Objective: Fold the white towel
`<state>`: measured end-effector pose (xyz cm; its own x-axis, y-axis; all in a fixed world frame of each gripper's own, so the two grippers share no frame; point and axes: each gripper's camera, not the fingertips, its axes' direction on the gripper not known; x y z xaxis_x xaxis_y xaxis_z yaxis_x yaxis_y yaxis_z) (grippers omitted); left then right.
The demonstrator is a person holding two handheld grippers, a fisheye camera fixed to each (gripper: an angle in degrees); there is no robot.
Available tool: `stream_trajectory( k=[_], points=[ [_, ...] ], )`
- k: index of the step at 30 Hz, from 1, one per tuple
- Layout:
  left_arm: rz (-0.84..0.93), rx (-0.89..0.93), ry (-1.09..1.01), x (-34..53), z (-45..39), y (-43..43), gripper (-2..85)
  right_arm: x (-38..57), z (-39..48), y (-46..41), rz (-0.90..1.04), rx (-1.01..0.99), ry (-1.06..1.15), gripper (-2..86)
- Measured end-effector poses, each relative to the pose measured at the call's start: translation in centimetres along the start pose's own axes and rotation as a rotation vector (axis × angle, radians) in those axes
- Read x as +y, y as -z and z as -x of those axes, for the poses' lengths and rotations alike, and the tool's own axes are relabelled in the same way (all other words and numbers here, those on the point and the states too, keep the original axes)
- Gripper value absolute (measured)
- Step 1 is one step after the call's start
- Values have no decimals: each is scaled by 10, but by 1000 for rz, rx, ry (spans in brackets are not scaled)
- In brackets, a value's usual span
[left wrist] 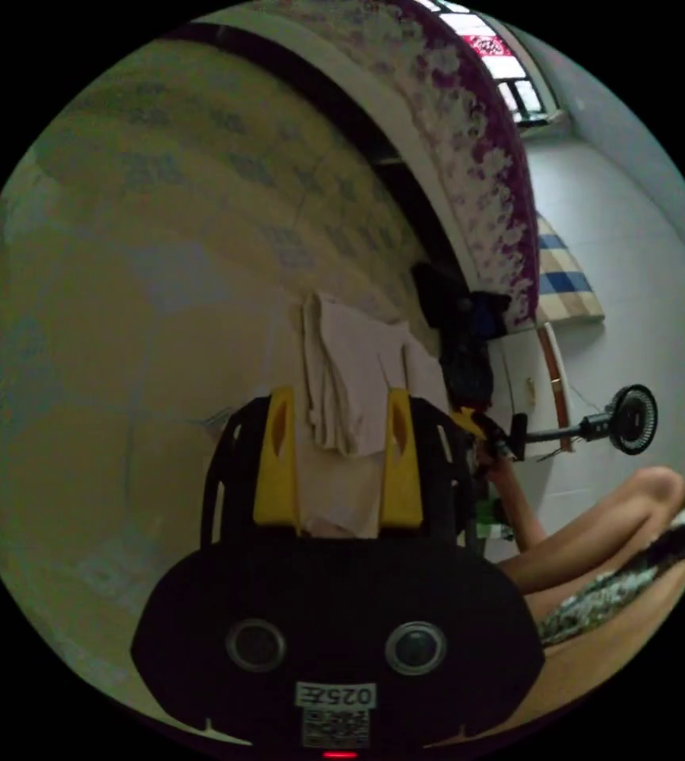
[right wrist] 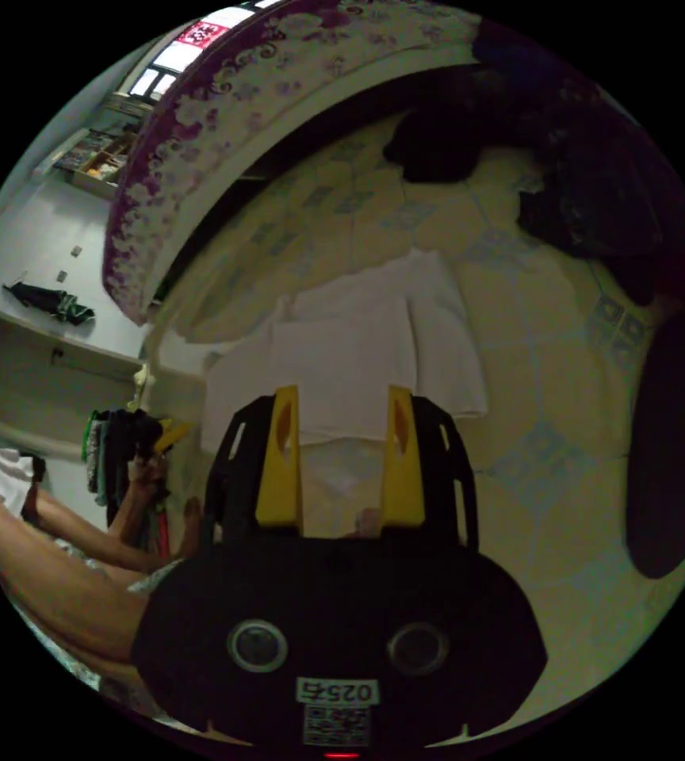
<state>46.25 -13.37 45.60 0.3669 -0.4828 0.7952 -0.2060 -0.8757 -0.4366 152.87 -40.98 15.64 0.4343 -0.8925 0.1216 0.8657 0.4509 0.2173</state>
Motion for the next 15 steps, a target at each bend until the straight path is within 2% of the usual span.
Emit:
stream_trajectory(
  k=[2, 4, 6, 8, 9, 10, 15],
  points=[
    [149, -34, -17, -15, 1, -19, 108, -4, 7, -26, -9, 74, -25, 132],
    [196, 19, -12, -28, -1, -29, 55, -7, 18, -44, -87, 221, -88, 58],
    [247, -43, 3, -36, -5, -30, 29, -11, 29, -52, -94, 320, -129, 3],
    [225, -59, -16, -36, -8, -20, 9, -15, 44, -62, -45, 243, -48, -5],
    [228, -67, -44, -34, -10, -11, 5, -20, 50, -72, 35, 47, -22, -7],
    [231, -108, -74, -30, -14, 3, 2, -20, 60, -69, 23, -40, -17, -8],
    [118, -420, -166, -8, -30, 110, -2, -35, 97, 5, -111, 170, 117, -3]
  ],
)
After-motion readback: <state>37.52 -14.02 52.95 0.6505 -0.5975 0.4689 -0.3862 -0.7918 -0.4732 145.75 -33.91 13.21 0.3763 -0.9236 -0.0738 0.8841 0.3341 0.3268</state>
